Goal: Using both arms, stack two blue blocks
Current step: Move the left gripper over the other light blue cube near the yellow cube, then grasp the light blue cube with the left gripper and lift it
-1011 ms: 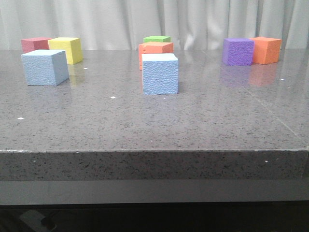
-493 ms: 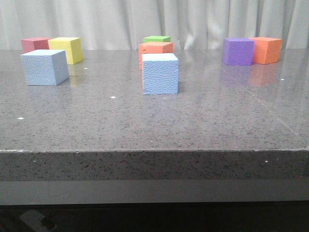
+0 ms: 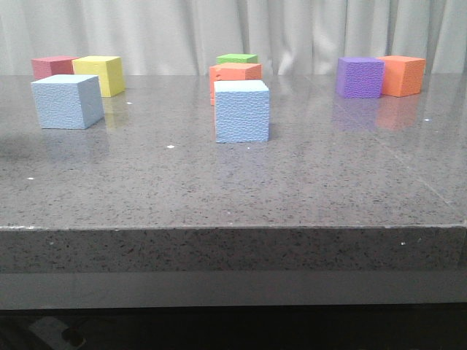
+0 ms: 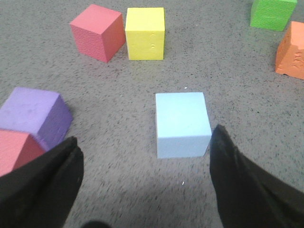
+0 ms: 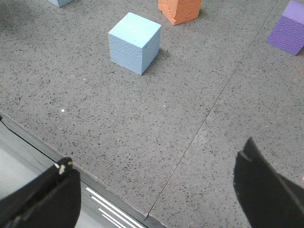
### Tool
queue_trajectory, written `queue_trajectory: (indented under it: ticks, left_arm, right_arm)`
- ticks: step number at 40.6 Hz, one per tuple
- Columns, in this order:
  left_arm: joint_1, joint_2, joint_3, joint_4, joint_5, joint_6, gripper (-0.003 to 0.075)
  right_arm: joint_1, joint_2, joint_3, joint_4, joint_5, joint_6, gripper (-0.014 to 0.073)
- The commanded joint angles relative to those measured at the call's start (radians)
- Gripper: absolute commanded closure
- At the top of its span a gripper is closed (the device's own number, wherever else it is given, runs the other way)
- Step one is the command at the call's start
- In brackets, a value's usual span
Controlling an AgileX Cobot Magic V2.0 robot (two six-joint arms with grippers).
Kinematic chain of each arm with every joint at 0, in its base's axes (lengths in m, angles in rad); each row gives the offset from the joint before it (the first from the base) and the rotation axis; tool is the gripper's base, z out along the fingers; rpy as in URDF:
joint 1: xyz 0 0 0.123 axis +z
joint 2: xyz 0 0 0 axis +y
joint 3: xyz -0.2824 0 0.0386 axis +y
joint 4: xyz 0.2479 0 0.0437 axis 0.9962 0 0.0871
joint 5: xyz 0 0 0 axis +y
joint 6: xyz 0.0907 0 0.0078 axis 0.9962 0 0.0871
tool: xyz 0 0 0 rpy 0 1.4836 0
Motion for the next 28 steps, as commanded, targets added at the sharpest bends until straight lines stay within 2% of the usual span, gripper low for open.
queue_trajectory:
  ticks: [1, 6, 16, 21, 28]
  left_arm:
    - [-0.046, 0.041, -0.087, -0.007, -0.066, 0.001, 0.0176]
    - [-0.091, 0.126, -0.158, 0.048, -0.016, -0.001, 0.0176]
    - [-0.094, 0.324, -0.369, 0.074, 0.168, -0.134, 0.0131]
    - [-0.094, 0.402, -0.447, 0.074, 0.205, -0.142, 0.0090]
    - [-0.094, 0.493, -0.511, 0.075, 0.223, -0.163, 0.0090]
  right_arm:
    - [-0.002, -0.006, -0.022, 0.013, -0.068, -0.007, -0.0062]
    - [-0.002, -0.006, -0.022, 0.013, -0.068, -0.007, -0.0062]
    - [-0.002, -0.006, -0.022, 0.013, -0.068, -0.007, -0.0062]
    - [-0.002, -0.006, -0.022, 0.013, -0.068, -0.007, -0.0062]
    - [-0.002, -0.006, -0.022, 0.013, -0.068, -0.007, -0.0062]
